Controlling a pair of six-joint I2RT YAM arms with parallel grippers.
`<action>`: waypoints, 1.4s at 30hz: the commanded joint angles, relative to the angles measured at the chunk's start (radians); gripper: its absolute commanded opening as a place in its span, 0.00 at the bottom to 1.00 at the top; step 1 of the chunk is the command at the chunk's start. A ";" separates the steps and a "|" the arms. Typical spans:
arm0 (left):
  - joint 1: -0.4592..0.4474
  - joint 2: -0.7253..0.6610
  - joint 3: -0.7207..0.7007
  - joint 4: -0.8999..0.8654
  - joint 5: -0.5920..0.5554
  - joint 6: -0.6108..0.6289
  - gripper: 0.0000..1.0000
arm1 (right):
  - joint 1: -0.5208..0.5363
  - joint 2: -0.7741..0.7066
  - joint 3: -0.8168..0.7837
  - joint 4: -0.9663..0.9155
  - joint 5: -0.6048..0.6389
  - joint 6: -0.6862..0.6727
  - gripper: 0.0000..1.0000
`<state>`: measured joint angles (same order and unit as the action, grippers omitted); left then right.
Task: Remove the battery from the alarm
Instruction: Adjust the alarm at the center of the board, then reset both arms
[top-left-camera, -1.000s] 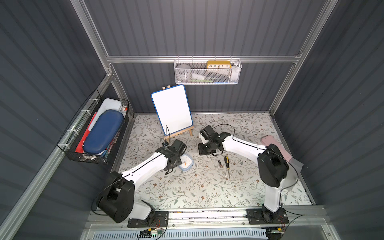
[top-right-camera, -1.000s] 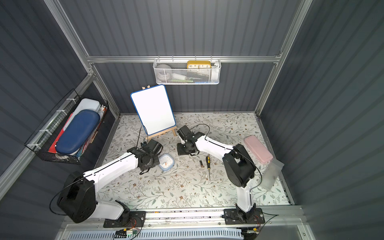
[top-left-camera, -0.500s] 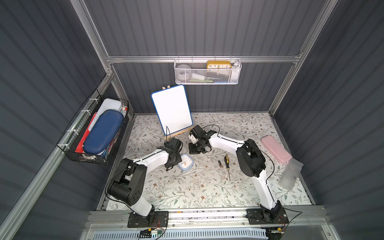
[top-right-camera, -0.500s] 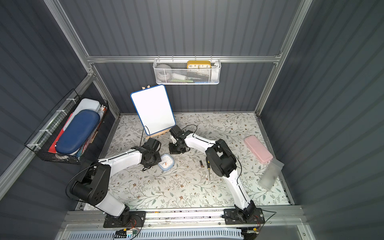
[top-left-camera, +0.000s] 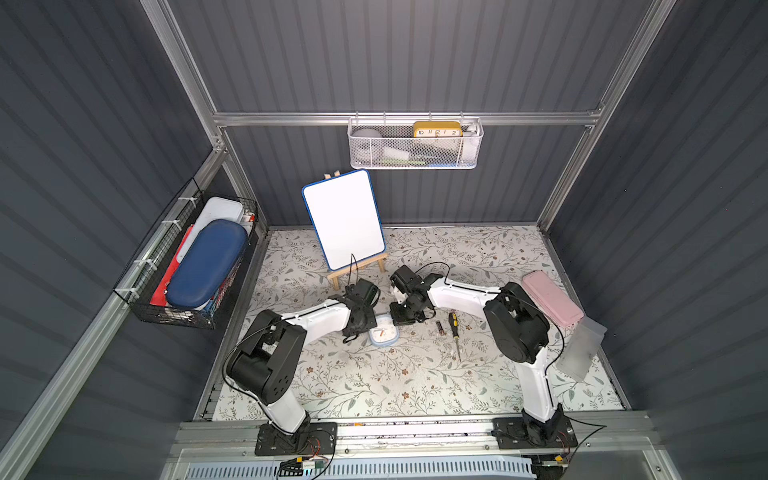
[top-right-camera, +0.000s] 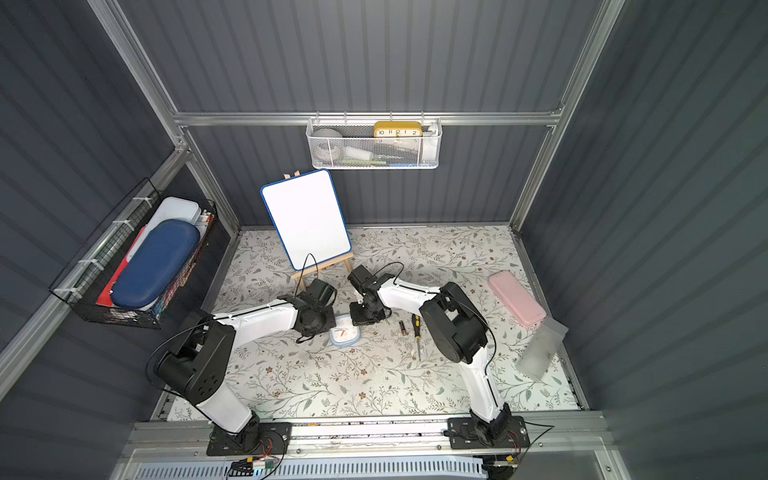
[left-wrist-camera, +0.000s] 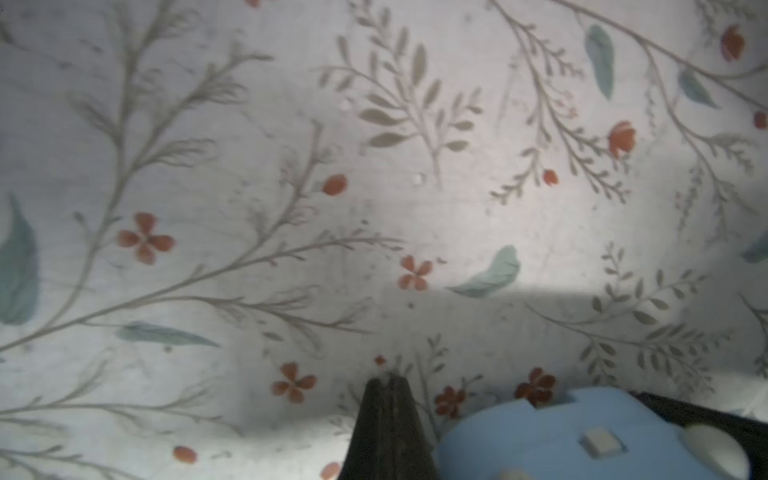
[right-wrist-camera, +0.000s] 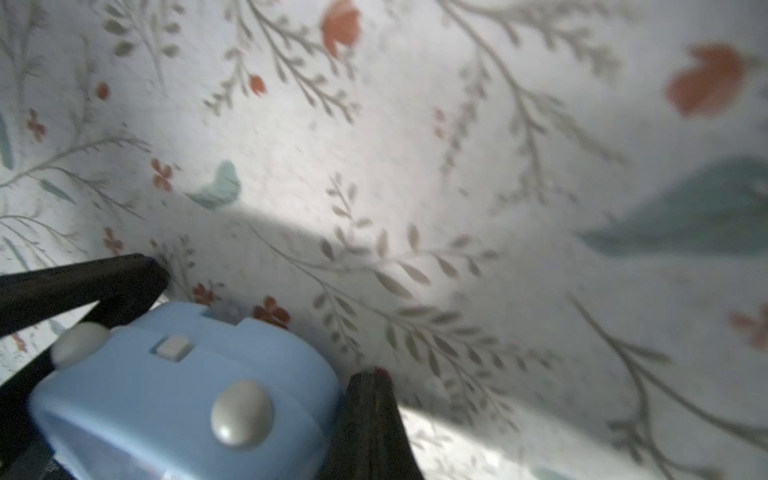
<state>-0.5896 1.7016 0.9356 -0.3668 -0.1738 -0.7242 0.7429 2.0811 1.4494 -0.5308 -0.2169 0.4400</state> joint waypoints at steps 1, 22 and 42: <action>-0.053 0.052 0.033 0.030 0.049 -0.038 0.00 | 0.019 -0.085 -0.074 0.025 0.009 0.037 0.00; -0.085 0.050 0.219 -0.147 -0.164 -0.012 0.23 | -0.037 -0.400 -0.250 -0.125 0.430 0.075 0.11; 0.187 -0.429 0.039 0.616 -0.075 0.912 0.99 | -0.502 -0.863 -0.539 0.414 0.552 -0.532 0.99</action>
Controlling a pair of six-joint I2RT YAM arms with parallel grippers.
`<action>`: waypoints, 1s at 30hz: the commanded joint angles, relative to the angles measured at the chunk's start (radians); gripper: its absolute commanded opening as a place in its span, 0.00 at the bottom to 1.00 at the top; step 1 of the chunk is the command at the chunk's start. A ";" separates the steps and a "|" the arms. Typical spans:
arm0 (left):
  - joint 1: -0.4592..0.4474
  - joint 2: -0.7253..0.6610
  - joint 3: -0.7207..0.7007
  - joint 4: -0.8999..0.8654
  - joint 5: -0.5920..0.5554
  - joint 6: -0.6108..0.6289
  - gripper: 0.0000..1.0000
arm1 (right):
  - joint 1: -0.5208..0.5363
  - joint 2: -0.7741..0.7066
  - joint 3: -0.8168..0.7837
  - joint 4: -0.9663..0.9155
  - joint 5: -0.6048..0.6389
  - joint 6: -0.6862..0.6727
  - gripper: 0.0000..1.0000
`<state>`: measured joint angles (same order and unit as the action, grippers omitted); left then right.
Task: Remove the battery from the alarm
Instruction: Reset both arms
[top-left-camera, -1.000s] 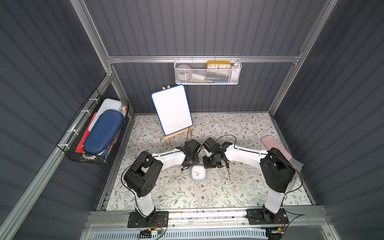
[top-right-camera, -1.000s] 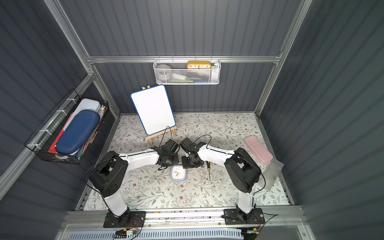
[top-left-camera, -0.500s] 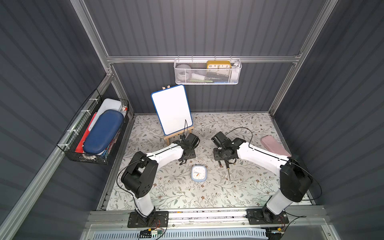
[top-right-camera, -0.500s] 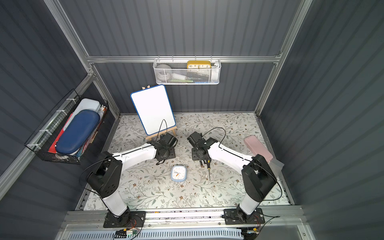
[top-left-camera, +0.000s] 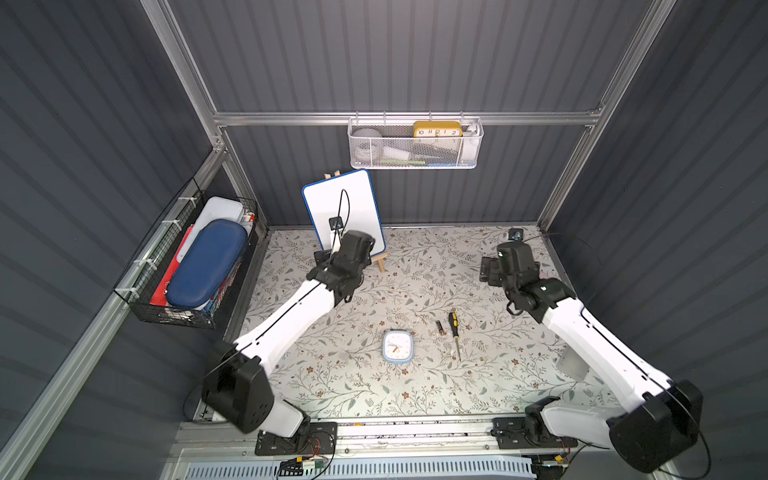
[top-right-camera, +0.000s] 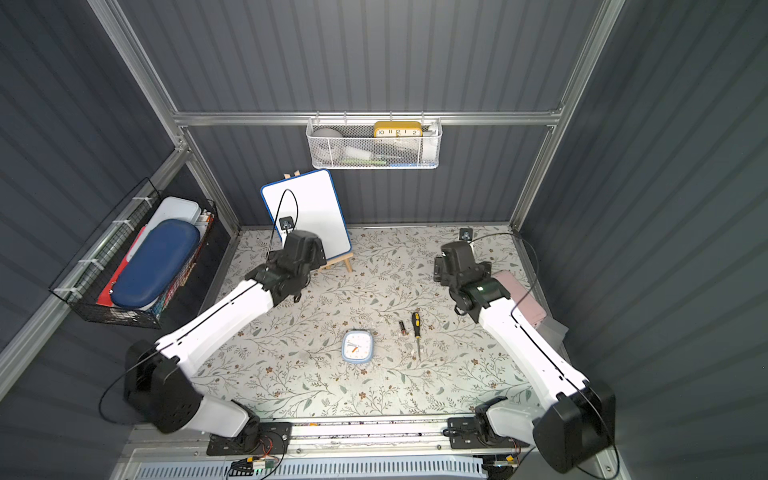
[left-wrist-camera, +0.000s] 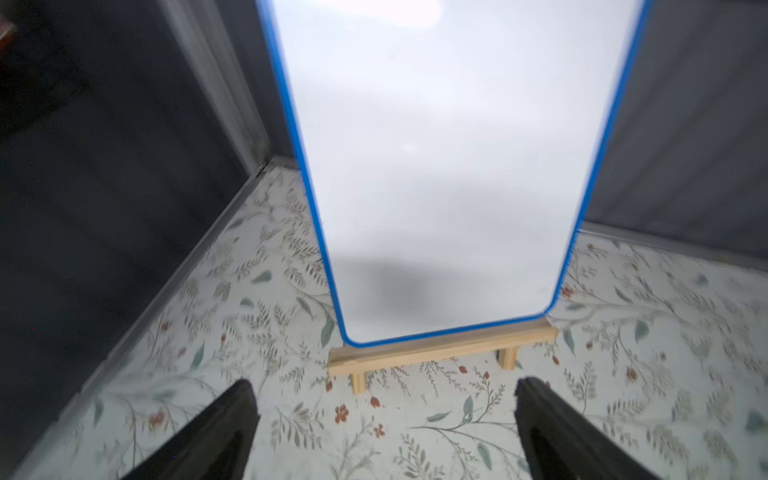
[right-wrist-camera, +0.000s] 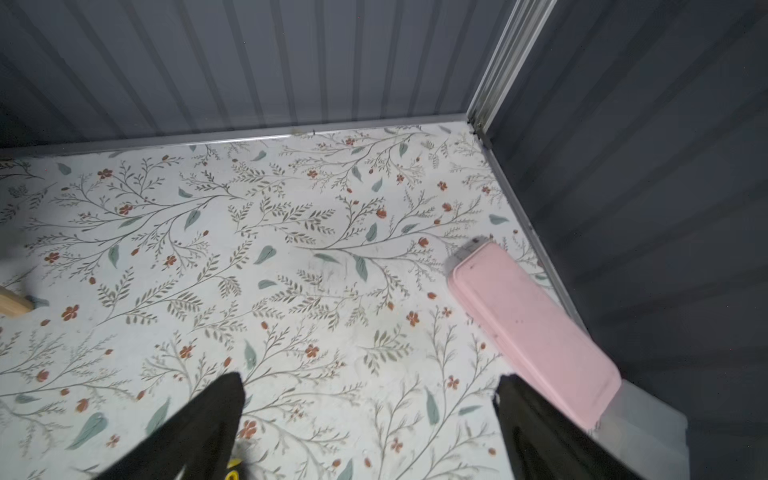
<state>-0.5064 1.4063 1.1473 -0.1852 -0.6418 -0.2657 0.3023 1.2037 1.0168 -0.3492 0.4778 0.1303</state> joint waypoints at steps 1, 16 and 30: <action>0.156 -0.170 -0.253 0.534 0.492 0.456 0.99 | -0.109 -0.025 -0.154 0.271 -0.204 -0.196 0.99; 0.534 0.059 -0.748 1.409 0.789 0.324 0.99 | -0.290 0.303 -0.650 1.244 -0.403 -0.122 0.99; 0.532 0.293 -0.787 1.661 0.725 0.308 0.99 | -0.313 0.347 -0.615 1.230 -0.421 -0.095 0.99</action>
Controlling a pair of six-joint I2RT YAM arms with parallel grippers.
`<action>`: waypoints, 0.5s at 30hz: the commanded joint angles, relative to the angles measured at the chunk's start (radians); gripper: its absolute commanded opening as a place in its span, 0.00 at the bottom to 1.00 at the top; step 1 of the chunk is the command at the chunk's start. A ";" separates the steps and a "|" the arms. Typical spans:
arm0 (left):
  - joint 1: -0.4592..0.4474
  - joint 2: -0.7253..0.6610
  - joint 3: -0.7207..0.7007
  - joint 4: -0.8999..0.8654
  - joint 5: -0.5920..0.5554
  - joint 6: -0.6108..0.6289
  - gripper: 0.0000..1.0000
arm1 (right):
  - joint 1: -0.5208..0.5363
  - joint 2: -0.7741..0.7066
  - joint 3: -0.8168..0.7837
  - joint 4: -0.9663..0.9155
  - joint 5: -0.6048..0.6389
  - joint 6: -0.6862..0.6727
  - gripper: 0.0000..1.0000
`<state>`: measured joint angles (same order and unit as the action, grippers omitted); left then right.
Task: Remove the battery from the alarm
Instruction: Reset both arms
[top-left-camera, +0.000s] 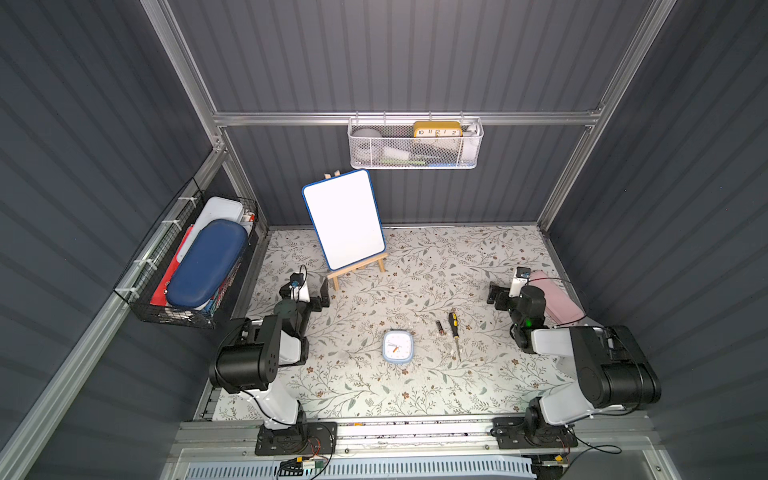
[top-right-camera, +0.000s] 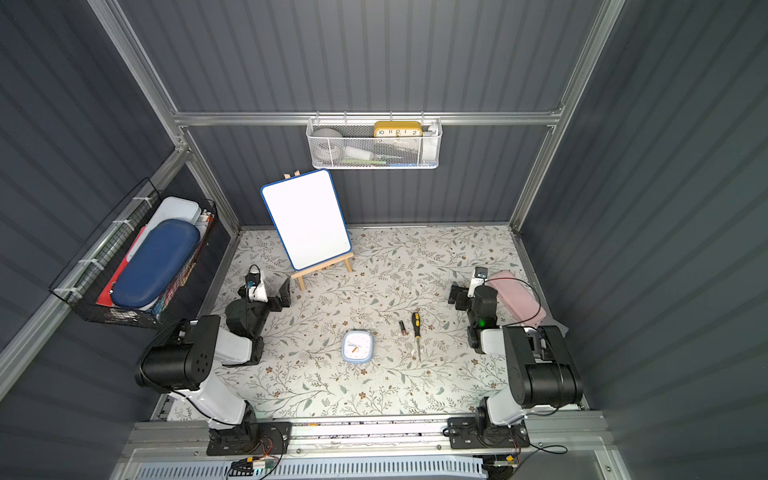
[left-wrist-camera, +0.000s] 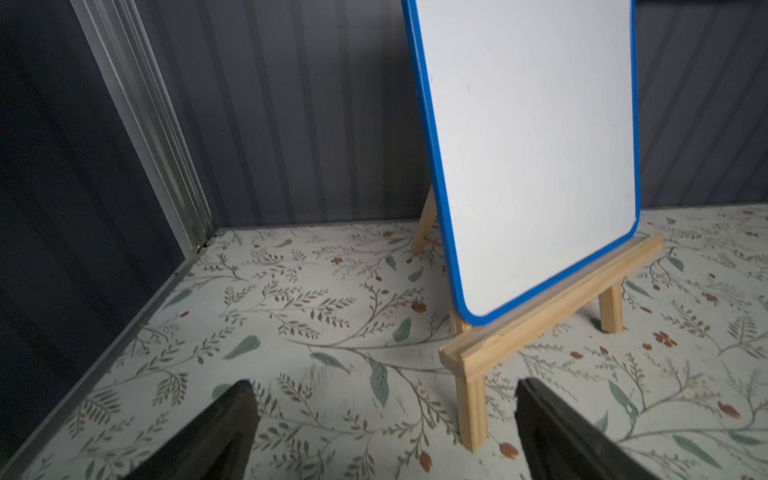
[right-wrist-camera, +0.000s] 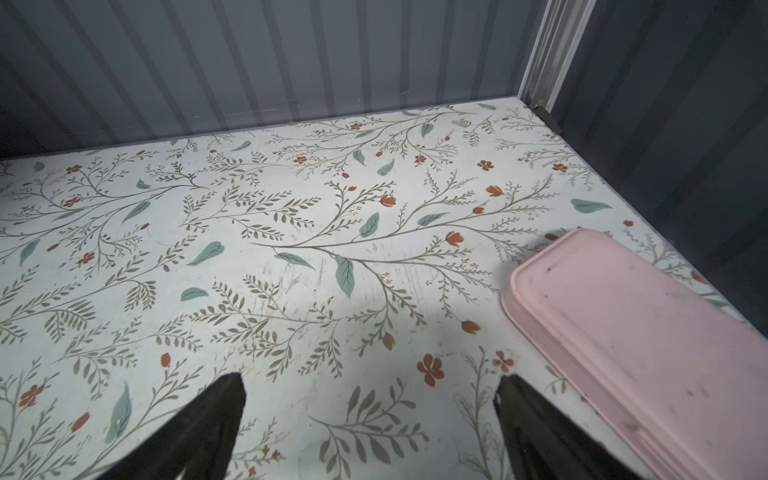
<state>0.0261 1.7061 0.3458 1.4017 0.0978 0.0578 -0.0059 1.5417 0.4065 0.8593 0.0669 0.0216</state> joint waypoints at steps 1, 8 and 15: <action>-0.001 -0.021 0.015 0.047 -0.010 -0.019 1.00 | -0.005 0.009 -0.005 0.020 -0.015 0.011 0.99; -0.003 -0.008 0.048 0.004 0.089 0.034 0.99 | -0.005 0.005 -0.005 0.016 -0.021 0.006 0.99; -0.003 -0.006 0.048 0.007 0.089 0.034 0.99 | -0.003 0.005 -0.005 0.014 -0.029 0.001 0.99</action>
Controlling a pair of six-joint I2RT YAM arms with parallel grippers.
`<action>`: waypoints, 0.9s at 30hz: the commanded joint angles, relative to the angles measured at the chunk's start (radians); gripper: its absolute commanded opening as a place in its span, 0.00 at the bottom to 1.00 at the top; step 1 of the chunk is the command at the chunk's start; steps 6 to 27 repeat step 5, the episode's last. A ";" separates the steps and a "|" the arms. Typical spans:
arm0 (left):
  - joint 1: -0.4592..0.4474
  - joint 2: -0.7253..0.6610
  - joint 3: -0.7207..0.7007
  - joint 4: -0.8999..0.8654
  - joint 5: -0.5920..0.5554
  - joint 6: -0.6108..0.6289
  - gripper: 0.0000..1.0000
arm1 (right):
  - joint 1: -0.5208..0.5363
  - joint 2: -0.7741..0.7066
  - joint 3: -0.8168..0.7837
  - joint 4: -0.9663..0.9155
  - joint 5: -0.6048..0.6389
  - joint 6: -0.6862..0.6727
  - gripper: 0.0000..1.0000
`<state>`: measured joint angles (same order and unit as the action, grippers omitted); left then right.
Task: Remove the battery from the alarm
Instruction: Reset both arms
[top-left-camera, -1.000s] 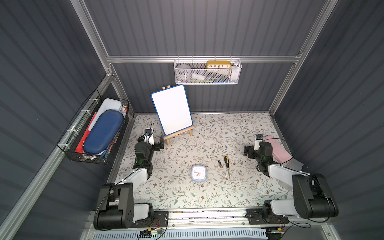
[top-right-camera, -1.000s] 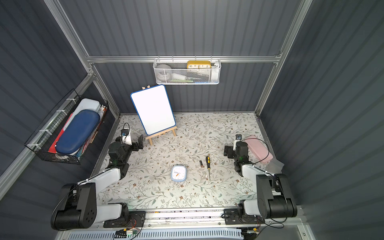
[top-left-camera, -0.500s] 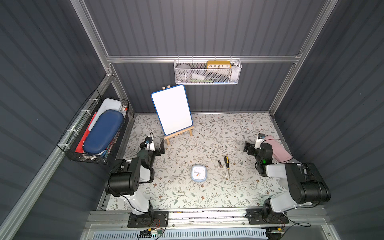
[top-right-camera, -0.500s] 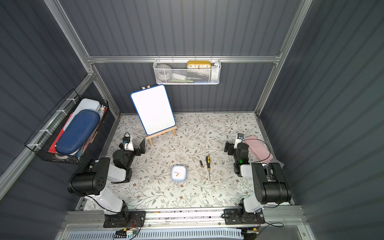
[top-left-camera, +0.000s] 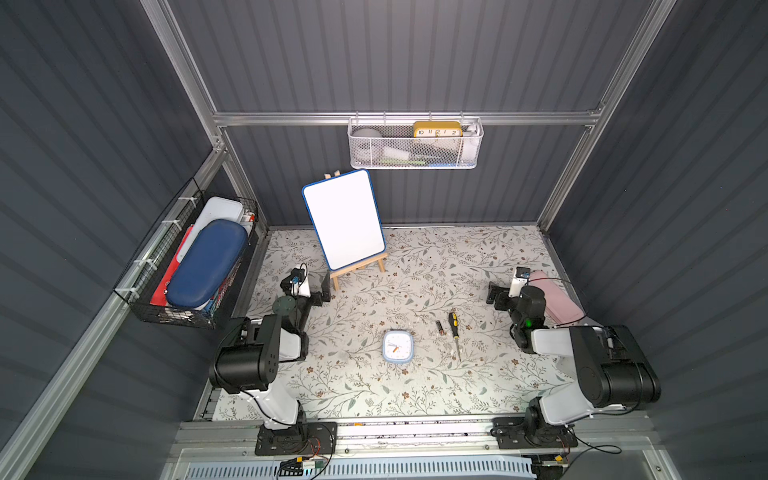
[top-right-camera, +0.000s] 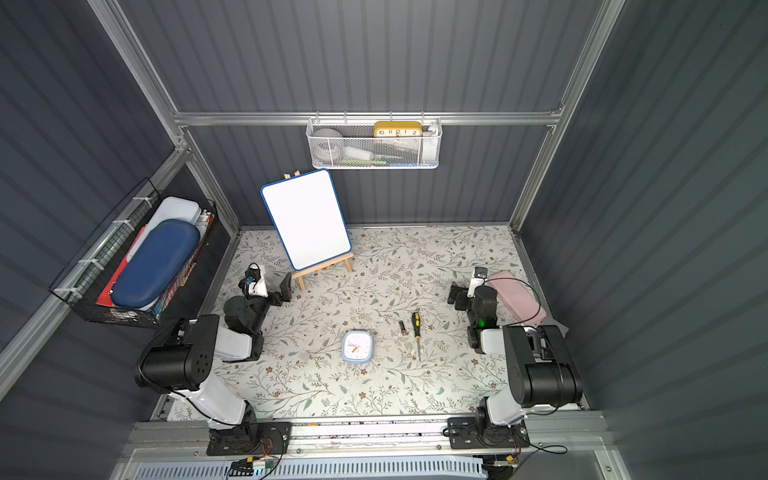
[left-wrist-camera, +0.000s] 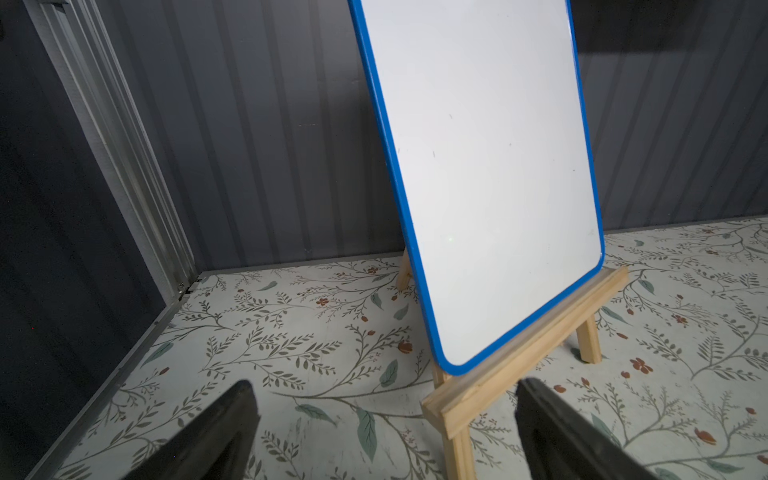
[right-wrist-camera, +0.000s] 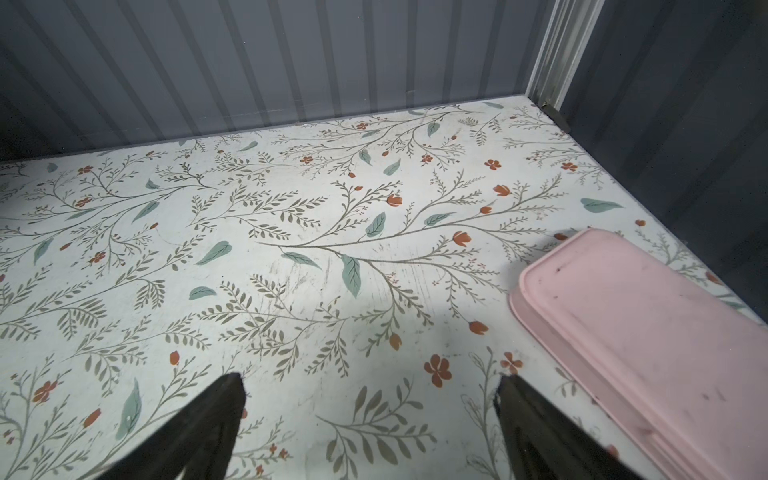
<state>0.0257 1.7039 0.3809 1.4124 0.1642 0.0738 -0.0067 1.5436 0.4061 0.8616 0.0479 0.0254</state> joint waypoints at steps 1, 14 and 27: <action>-0.003 -0.004 0.013 -0.004 0.023 0.018 0.99 | -0.001 0.001 -0.007 0.012 -0.009 -0.006 0.99; -0.003 -0.004 0.013 -0.004 0.023 0.018 0.99 | -0.004 0.007 0.002 0.005 0.007 0.010 0.99; -0.003 -0.004 0.013 -0.004 0.023 0.018 0.99 | -0.004 0.007 0.002 0.005 0.007 0.010 0.99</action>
